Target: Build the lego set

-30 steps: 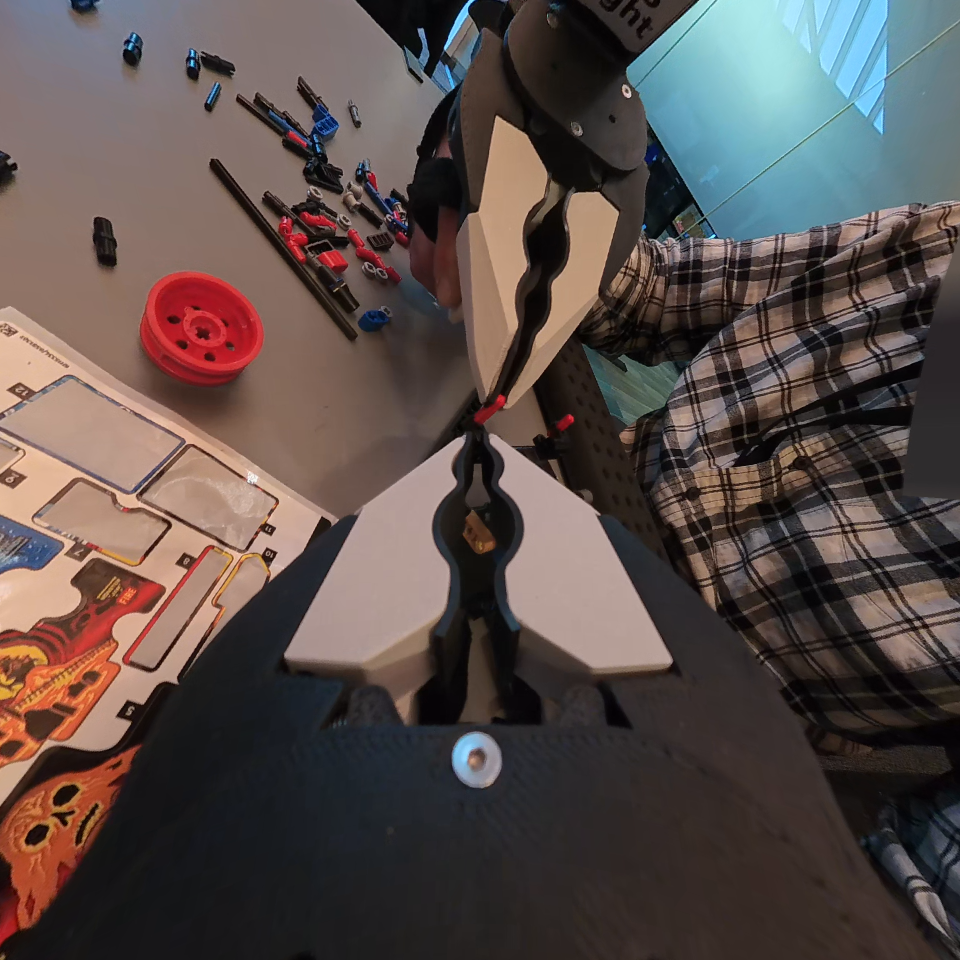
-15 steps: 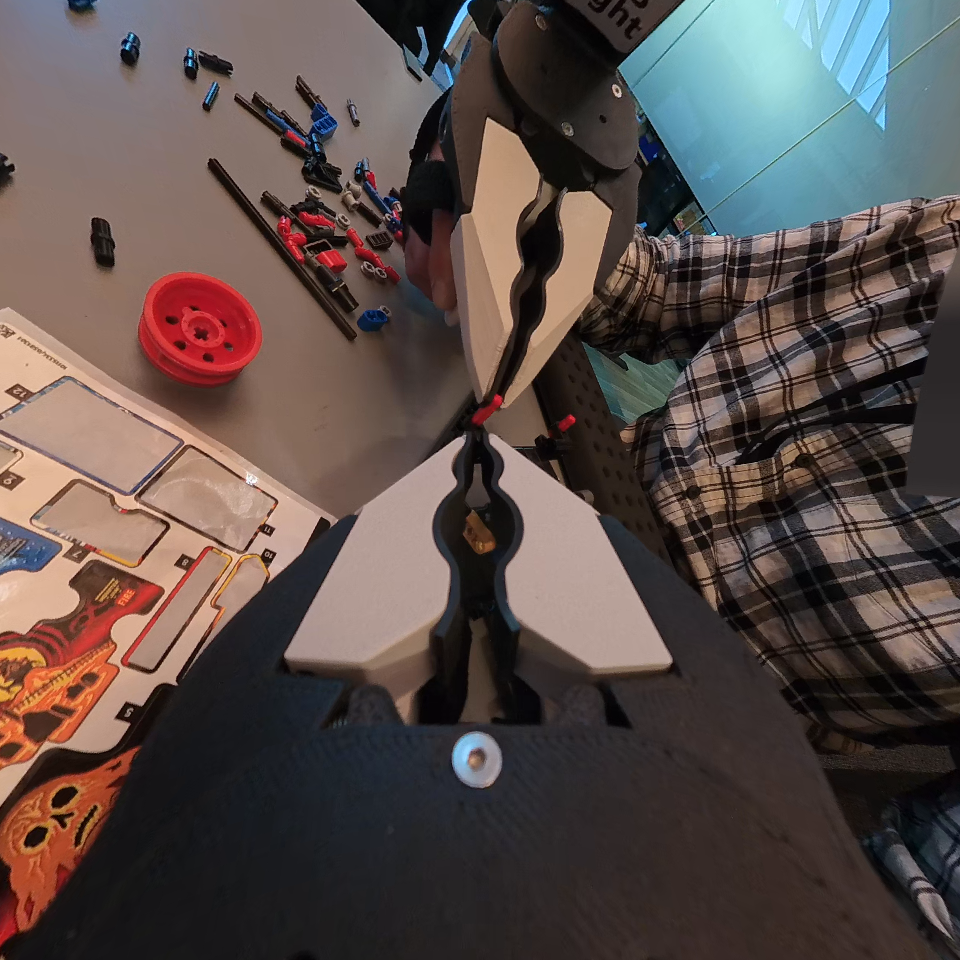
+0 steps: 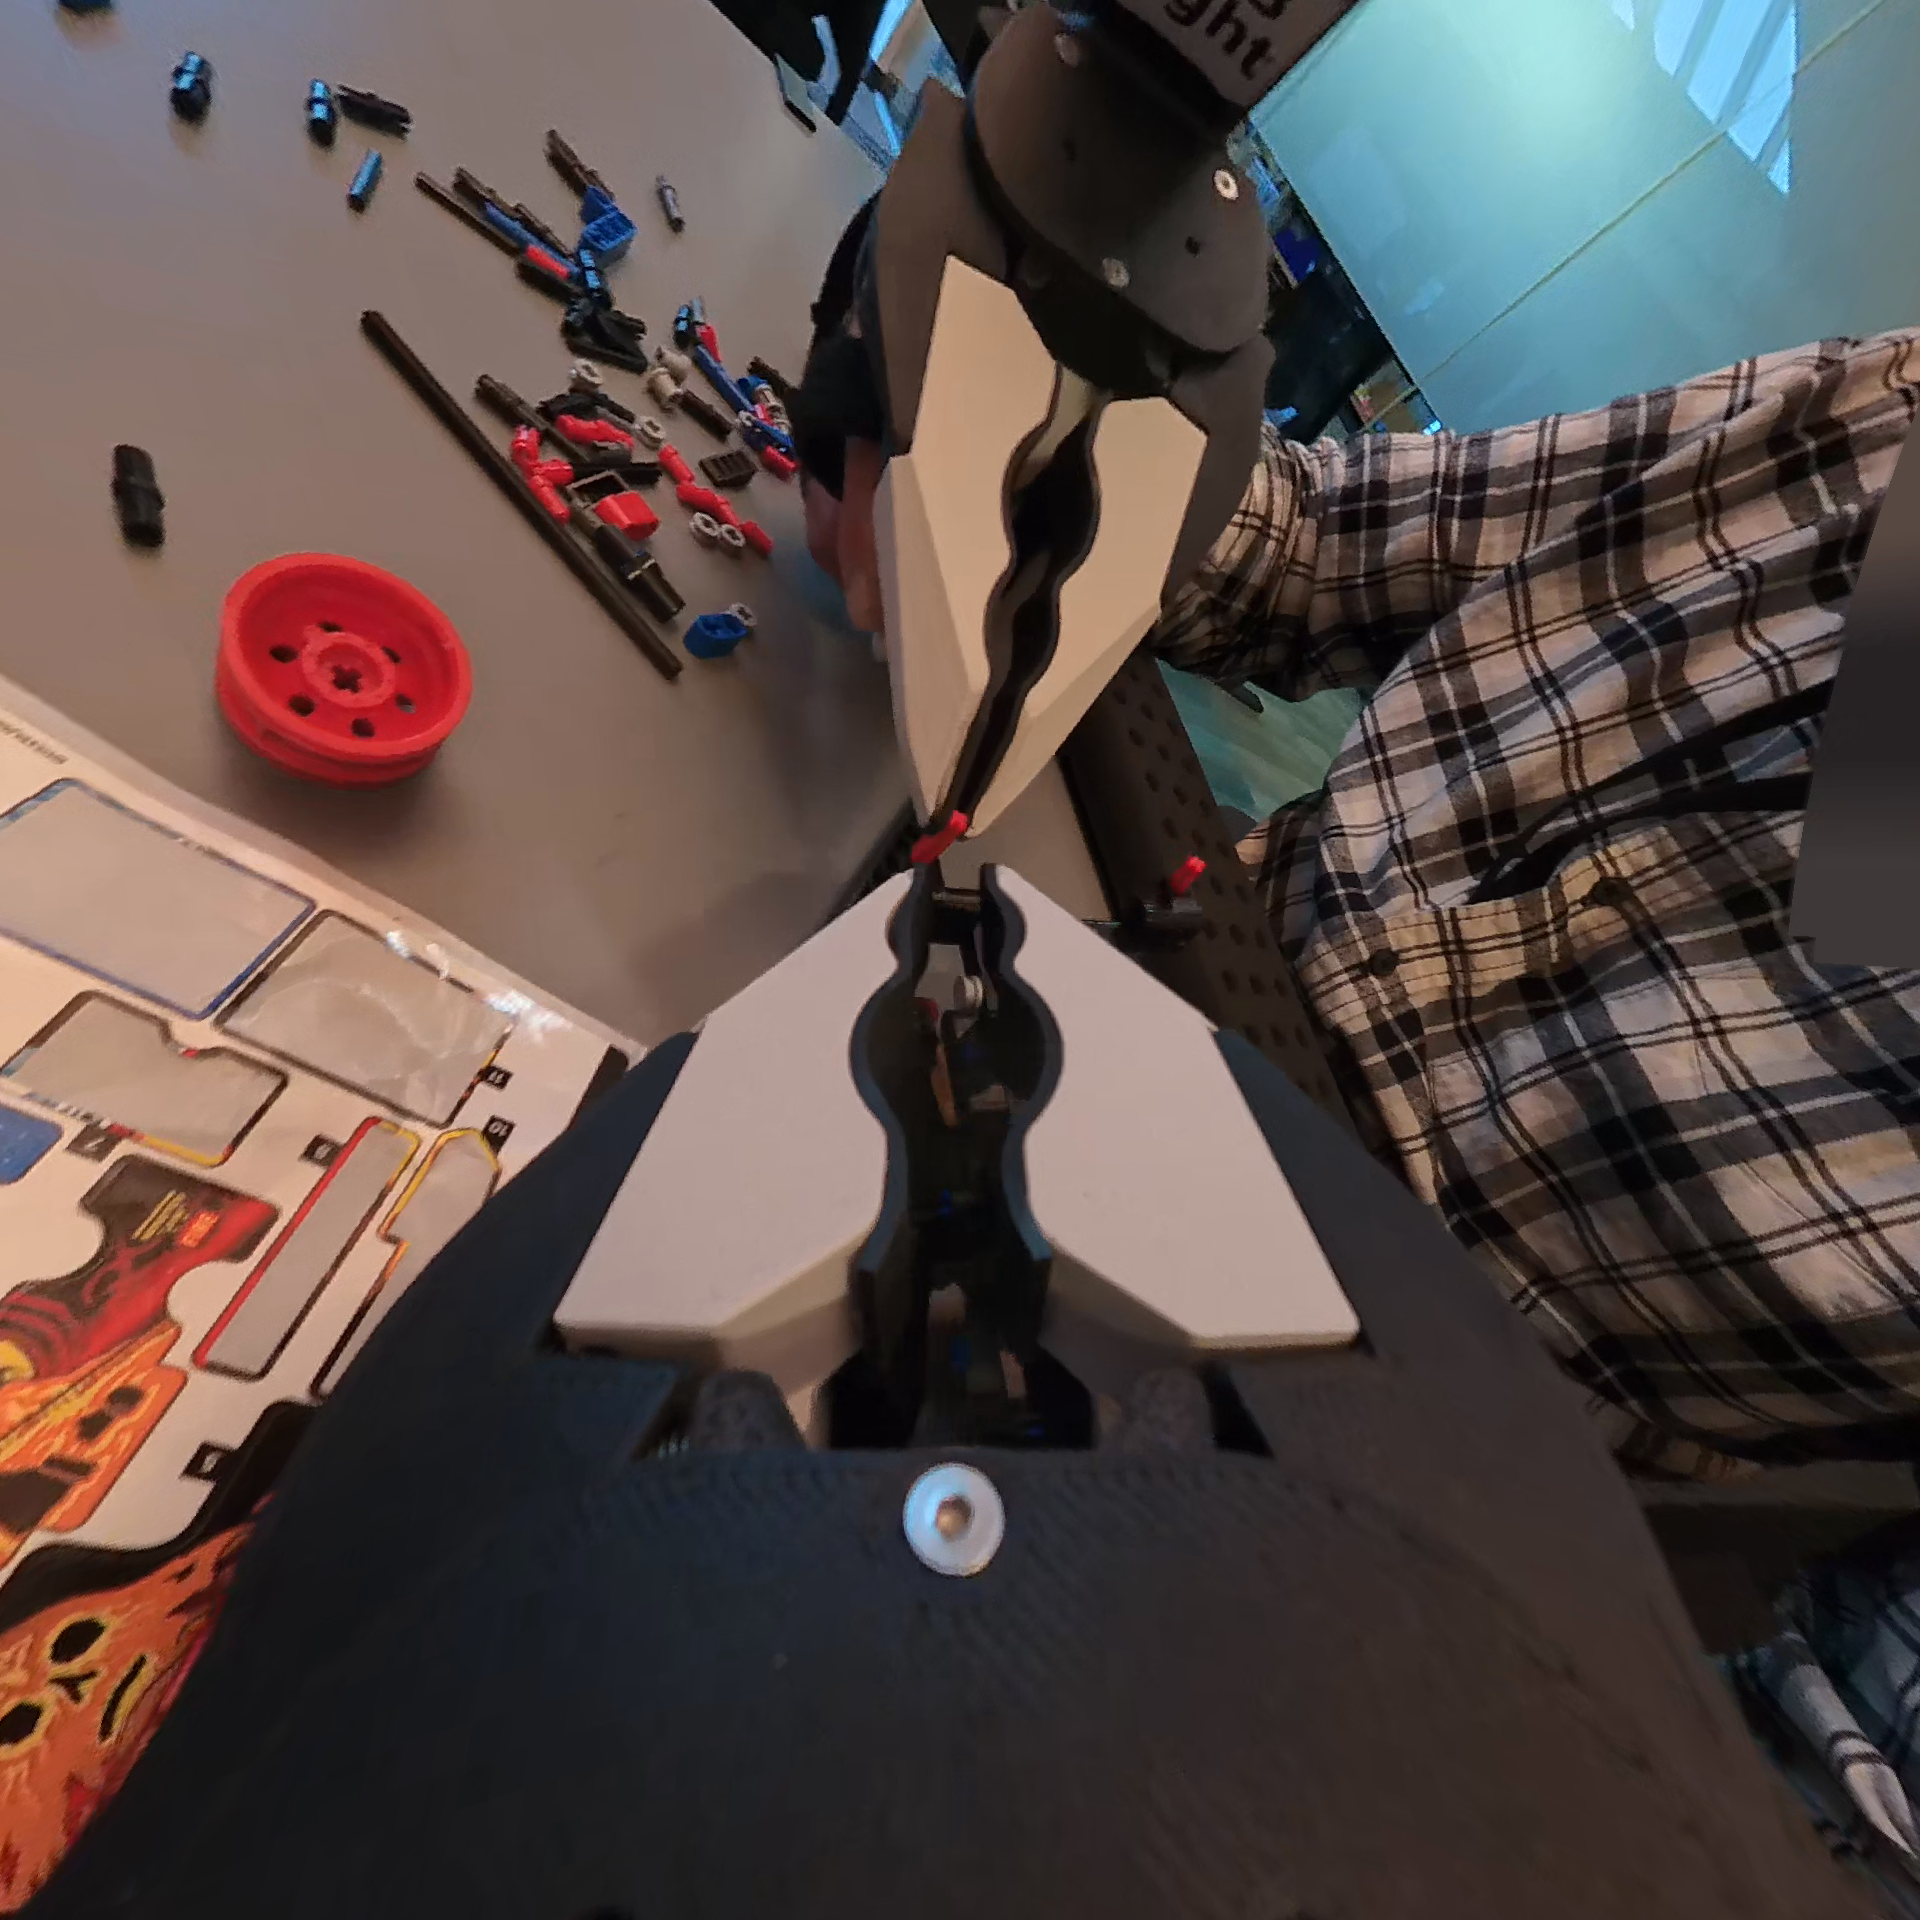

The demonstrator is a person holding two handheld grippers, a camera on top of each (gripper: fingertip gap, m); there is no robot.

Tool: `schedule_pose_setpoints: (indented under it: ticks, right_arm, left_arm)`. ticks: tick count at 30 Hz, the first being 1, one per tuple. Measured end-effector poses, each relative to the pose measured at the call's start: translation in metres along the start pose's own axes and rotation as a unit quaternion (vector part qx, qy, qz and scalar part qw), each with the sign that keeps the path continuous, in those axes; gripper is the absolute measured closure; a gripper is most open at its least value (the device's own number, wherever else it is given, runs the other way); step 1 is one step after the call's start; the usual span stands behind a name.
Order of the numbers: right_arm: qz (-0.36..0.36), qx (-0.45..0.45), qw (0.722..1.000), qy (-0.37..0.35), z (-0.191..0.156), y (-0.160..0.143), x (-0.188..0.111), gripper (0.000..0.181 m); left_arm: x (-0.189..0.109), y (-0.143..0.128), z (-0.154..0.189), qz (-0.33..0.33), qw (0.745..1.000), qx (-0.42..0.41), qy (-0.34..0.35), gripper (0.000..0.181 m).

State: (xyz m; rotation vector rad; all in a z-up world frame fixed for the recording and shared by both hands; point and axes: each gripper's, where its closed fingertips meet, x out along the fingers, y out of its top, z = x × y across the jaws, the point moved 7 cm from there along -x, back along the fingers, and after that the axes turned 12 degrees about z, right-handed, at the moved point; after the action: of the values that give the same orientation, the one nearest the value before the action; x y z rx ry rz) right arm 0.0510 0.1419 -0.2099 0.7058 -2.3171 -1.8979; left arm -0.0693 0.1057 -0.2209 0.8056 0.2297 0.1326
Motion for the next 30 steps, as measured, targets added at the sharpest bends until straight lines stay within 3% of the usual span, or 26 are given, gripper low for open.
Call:
schedule_pose_setpoints:
  ticks: [13, 20, 24, 30]
  right_arm:
    - [0.029, -0.009, 0.999, 0.024, -0.014, 0.004, -0.013, 0.181]
    - [0.033, -0.006, 0.999, 0.017, -0.018, 0.002, -0.017, 0.181]
    - [0.036, -0.001, 0.999, 0.009, -0.019, 0.001, -0.015, 0.181]
    - [0.030, 0.002, 0.999, 0.014, -0.025, -0.001, -0.010, 0.181]
  left_arm:
    - [0.011, -0.008, 0.018, -0.051, 0.997, 0.052, -0.002, 0.152]
    - [0.017, -0.008, 0.020, -0.059, 0.995, 0.083, -0.003, 0.159]
    - [0.018, -0.008, 0.017, -0.051, 0.996, 0.074, 0.018, 0.174]
    - [0.015, -0.012, 0.022, -0.030, 0.996, 0.058, 0.054, 0.173]
